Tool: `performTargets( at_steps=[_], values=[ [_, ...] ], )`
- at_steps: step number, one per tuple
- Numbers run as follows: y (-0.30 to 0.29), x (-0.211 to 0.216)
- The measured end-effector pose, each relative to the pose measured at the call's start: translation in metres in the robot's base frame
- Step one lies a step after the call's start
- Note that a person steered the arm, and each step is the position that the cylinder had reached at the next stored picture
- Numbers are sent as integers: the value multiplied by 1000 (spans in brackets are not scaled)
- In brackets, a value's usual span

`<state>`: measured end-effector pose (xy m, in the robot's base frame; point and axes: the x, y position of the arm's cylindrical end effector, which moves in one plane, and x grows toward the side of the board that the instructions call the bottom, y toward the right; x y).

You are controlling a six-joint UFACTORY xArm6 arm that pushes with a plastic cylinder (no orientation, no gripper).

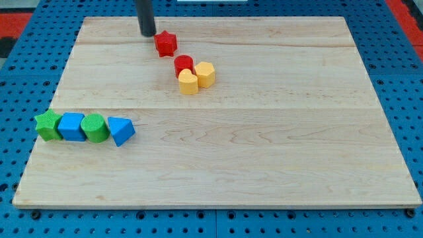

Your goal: Move red star to the left of yellow heart

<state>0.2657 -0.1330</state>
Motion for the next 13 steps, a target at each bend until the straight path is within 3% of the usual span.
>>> performTargets(
  at_steps=[2,3,5,6,7,10,11,13],
  values=[
    [35,-46],
    [48,-19],
    [16,32],
    [16,-10],
    [78,-3],
    [37,65],
    [23,44],
    [-22,69]
  ],
)
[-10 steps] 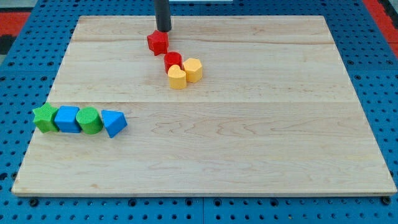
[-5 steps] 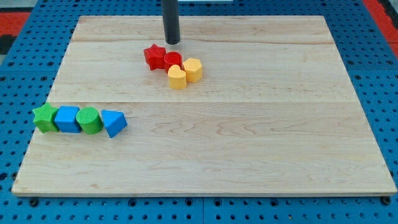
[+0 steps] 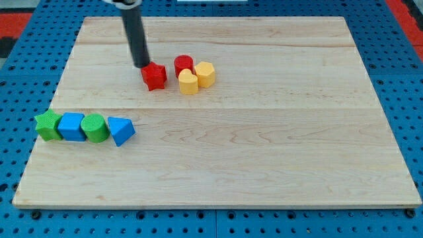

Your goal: Move red star to the left of yellow heart

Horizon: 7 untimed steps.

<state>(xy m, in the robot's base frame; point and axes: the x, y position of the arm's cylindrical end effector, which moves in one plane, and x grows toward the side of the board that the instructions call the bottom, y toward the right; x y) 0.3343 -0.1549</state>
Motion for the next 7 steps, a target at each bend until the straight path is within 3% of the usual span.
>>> performTargets(
  at_steps=[1,2,5,6,7],
  values=[
    [-19,10],
    [6,38],
    [39,44],
    [9,49],
    [-59,46]
  ],
)
